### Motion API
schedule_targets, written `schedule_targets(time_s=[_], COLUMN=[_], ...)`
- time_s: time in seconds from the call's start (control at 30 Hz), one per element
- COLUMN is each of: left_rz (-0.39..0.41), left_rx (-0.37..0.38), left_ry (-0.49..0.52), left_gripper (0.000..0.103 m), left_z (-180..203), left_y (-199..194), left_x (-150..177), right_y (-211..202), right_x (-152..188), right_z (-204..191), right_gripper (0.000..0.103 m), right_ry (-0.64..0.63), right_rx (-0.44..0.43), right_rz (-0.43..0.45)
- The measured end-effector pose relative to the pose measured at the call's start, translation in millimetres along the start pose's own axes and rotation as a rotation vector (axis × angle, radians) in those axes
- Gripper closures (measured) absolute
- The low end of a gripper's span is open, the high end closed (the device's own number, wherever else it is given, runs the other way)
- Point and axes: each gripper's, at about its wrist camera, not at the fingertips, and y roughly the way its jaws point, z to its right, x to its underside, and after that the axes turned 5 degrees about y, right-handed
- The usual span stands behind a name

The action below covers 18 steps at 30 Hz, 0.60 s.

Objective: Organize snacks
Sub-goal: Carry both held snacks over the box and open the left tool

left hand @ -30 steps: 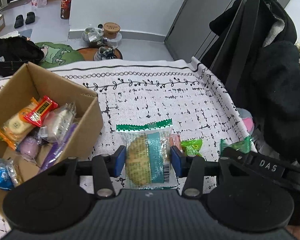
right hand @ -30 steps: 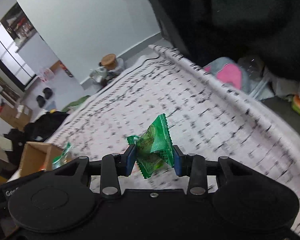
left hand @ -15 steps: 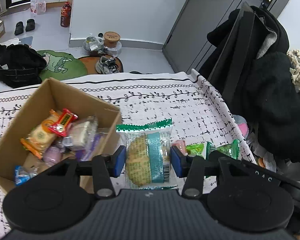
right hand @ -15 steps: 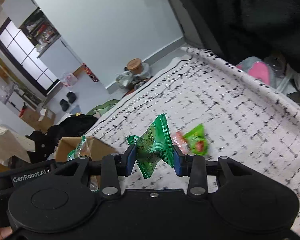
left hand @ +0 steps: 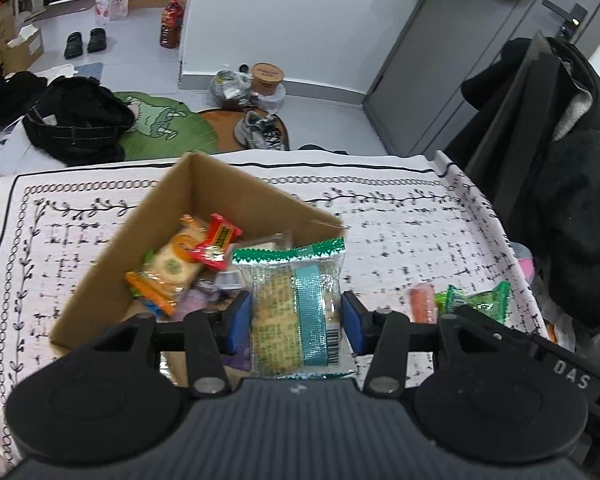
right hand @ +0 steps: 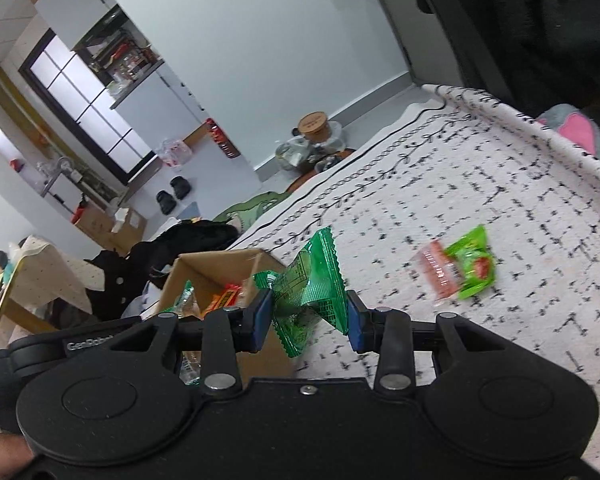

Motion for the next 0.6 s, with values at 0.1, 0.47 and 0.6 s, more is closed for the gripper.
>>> schedule_targets(time_s=[0.1, 0.47, 0.6], left_rz=[-0.008, -0.062, -0.051], left_rx=[-0.01, -0.079, -0.08], left_ry=[-0.017, -0.113, -0.13], left_gripper=[0.056, 0.051, 0.046], left_z=[-13, -55, -63], left_y=[1, 15, 12], left_x=[1, 7, 7], right_y=[3, 18, 22], right_x=[4, 5, 5], right_z=[-8, -33, -40], right_gripper=[0.066, 0.066, 0.065], right_ry=[-0.013, -0.067, -0.076], right_rx=[-0.017, -0.07, -0.088], right_rz=[-0.008, -0.029, -0.037])
